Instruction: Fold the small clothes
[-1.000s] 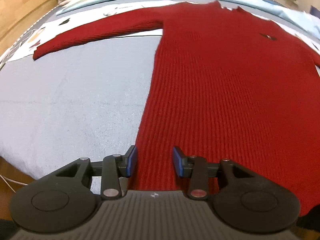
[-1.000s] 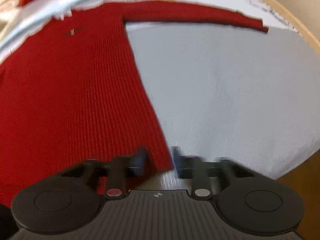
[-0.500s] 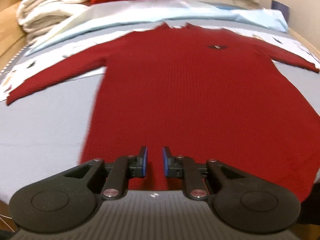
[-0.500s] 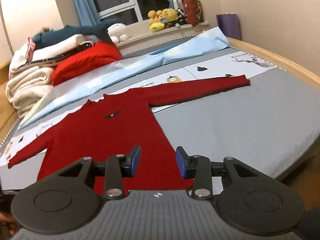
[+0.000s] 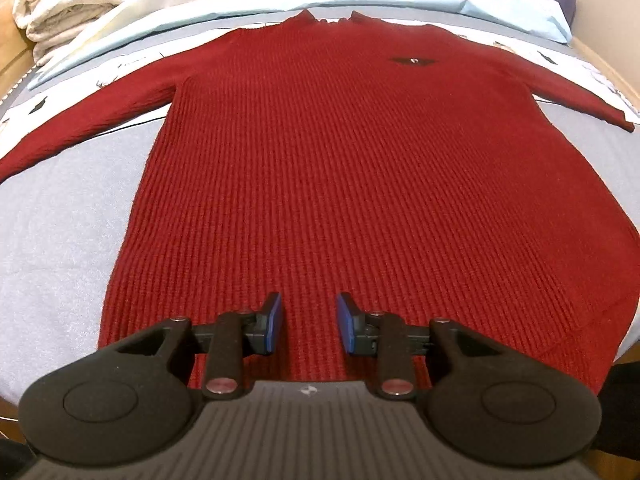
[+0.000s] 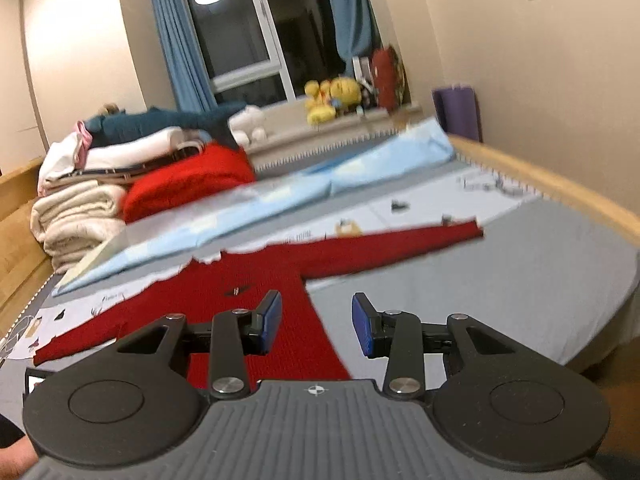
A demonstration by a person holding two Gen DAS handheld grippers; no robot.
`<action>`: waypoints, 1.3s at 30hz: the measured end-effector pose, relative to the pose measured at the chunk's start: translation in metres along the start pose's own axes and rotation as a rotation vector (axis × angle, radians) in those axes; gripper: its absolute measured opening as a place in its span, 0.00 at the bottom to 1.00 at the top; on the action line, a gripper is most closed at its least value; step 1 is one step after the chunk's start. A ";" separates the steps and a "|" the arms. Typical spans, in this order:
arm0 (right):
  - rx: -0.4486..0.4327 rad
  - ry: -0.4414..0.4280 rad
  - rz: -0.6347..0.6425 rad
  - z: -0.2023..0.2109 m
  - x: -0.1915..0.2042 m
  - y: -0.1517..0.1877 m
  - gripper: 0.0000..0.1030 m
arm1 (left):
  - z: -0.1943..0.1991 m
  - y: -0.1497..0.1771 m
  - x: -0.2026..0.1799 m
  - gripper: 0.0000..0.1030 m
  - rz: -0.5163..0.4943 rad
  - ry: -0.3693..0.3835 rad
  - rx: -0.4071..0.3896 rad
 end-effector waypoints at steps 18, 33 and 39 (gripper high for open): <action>0.005 -0.070 -0.115 -0.009 -0.002 0.013 0.41 | 0.005 -0.002 0.005 0.33 0.050 -0.006 -0.013; -0.048 -0.029 -0.104 -0.016 -0.017 0.001 0.43 | 0.003 -0.014 -0.010 0.33 0.054 -0.021 -0.072; -0.070 -0.066 -0.133 -0.019 -0.013 0.010 0.43 | 0.001 -0.023 -0.024 0.33 0.057 -0.010 -0.087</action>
Point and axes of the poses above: each gripper's, at about its wrist camera, not at the fingertips, and z roughly against the way its jaws point, x to its left, y to its underside, the point moved 2 cm from there along -z, roughly the way its jaws point, and after that the axes turned 4 degrees about -y, right-handed, at the moved point
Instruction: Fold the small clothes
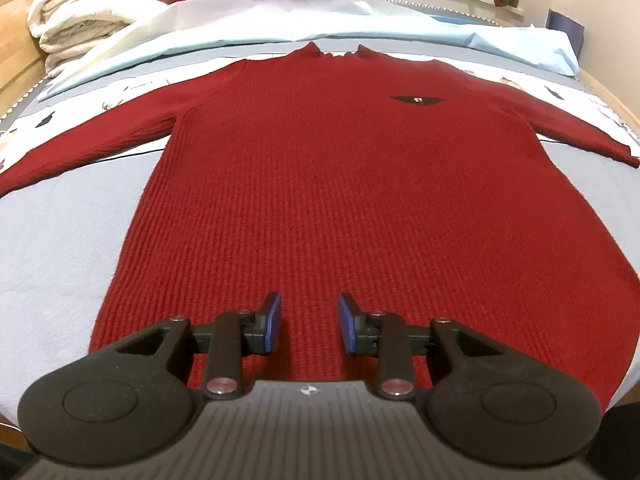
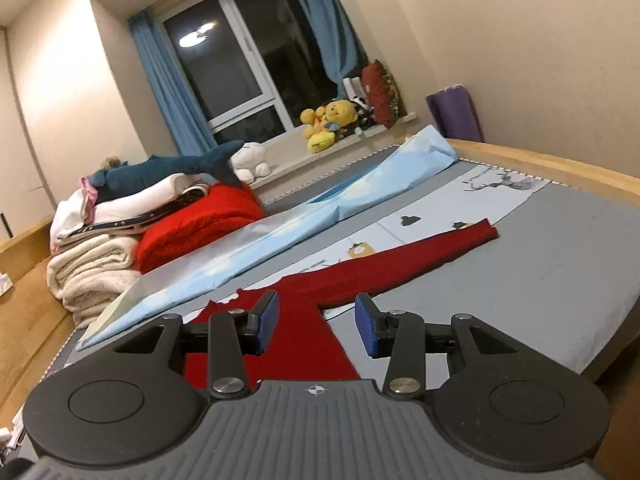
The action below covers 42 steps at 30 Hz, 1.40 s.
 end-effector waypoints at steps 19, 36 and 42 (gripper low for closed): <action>0.028 -0.022 -0.024 -0.017 0.010 0.004 0.43 | 0.018 -0.067 0.036 0.33 0.163 -0.051 -0.151; 0.105 -0.084 -0.034 -0.062 0.055 0.015 0.43 | -0.033 -0.207 0.165 0.33 0.380 -0.130 -0.231; 0.127 -0.090 -0.042 -0.075 0.070 0.020 0.43 | -0.059 -0.218 0.207 0.34 0.383 -0.114 -0.242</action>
Point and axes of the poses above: each gripper's, at about its wrist camera, not at the fingertips, and z roughly against the way its jaws point, x to its left, y to its underside, the point moved 2 cm from there along -z, roughly the way its jaws point, and after that the axes turned 4 degrees about -y, right-handed, at the moved point
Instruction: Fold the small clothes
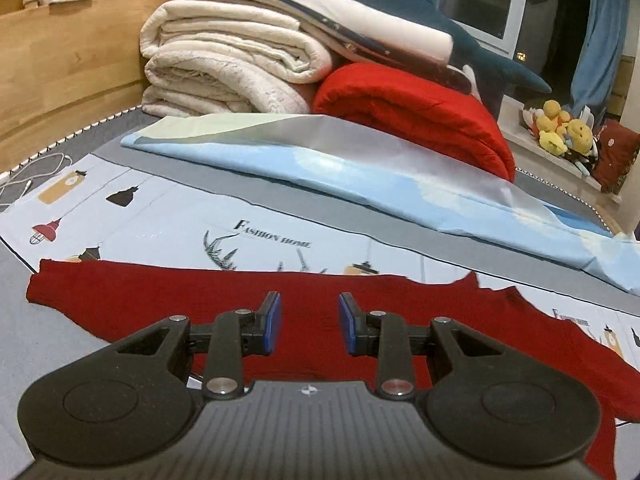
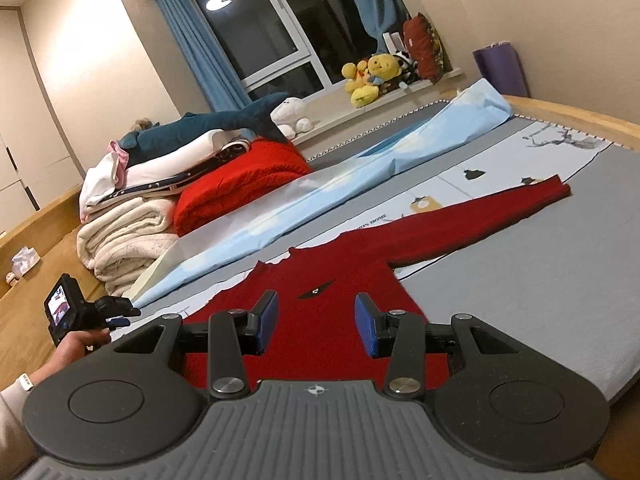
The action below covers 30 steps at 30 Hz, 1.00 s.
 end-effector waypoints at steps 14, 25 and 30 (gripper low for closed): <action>0.073 0.080 0.118 -0.056 0.033 -0.003 0.43 | -0.050 0.017 0.154 0.34 0.287 -0.033 0.197; 0.195 0.032 0.165 -0.177 0.065 -0.007 0.43 | -0.085 0.036 0.280 0.40 0.710 -0.062 0.278; 0.302 -0.017 0.268 -0.242 0.103 -0.005 0.43 | -0.101 0.047 0.299 0.41 0.856 -0.069 0.297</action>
Point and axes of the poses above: each gripper's, at about its wrist camera, not at the fingertips, and z roughly against the way its jaws point, x to its left, y to its underside, the point moved 2 cm from there along -z, roughly the way its jaws point, and after that the axes turned 4 degrees about -y, right-handed, at the moved point
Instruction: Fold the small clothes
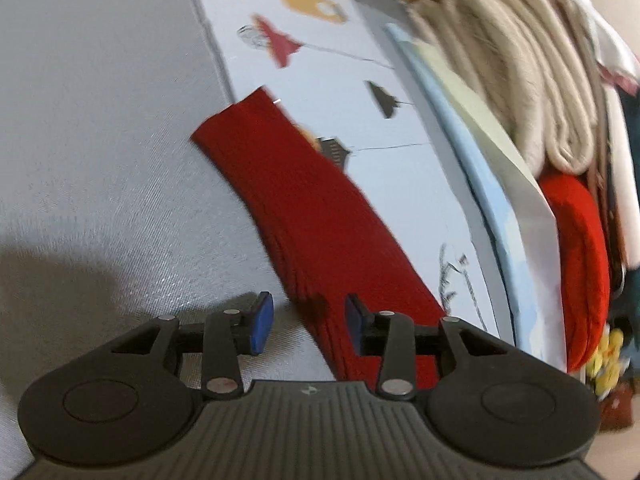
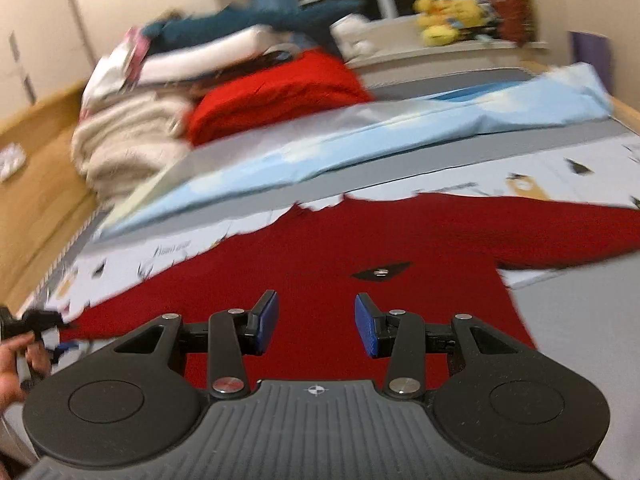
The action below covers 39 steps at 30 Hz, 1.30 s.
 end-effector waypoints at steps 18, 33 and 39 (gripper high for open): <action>0.176 -0.004 0.127 -0.101 0.012 -0.023 0.42 | 0.040 0.068 -0.151 0.07 -0.502 -0.059 -0.321; 0.240 0.162 -0.198 -0.112 -0.083 -0.011 0.42 | 0.085 0.339 -0.315 0.29 -1.032 0.557 0.021; 0.205 0.125 -0.382 -0.130 -0.110 -0.016 0.43 | 0.047 0.279 -0.302 0.29 -0.945 0.223 -0.039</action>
Point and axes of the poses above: each gripper's, at about its wrist camera, not at the fingertips, and z roughly against the way its jaws point, x to its left, y to its underside, the point moved 2 cm from there along -z, roughly the way its jaws point, and after that the axes turned 4 degrees about -y, right-handed, at the moved point
